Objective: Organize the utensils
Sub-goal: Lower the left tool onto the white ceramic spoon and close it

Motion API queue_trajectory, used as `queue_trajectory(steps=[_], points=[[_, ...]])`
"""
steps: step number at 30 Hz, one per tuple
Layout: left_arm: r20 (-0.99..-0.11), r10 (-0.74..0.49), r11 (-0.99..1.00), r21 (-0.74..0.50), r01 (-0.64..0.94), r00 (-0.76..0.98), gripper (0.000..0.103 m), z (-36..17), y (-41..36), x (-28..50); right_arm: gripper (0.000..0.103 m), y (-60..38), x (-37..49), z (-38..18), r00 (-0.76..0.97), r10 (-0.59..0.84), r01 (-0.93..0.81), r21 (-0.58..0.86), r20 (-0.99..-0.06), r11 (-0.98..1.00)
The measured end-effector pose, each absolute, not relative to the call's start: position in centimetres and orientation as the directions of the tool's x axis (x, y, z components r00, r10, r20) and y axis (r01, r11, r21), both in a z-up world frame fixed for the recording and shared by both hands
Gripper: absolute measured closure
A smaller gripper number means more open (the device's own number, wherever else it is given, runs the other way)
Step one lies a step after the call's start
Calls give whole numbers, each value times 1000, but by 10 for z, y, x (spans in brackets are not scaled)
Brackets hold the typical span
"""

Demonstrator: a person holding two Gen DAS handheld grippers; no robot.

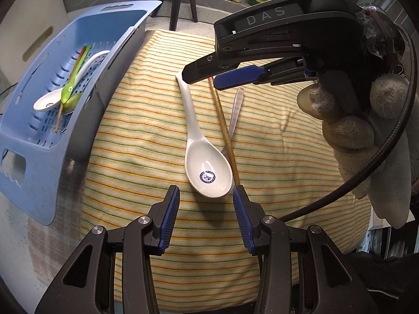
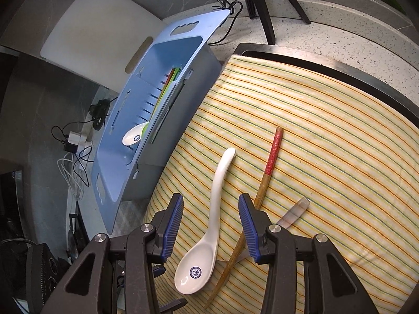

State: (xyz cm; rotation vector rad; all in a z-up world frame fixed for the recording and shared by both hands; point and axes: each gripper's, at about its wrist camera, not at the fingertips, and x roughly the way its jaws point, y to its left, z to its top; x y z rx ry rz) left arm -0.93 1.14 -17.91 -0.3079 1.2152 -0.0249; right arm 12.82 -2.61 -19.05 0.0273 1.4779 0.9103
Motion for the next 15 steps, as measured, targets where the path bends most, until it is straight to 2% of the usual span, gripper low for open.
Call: queue_trajectory(steps=[15], points=[[-917, -215, 948, -278, -152, 335, 63, -197, 10, 2, 63, -21, 125, -202, -221, 533, -482, 566, -817, 669]])
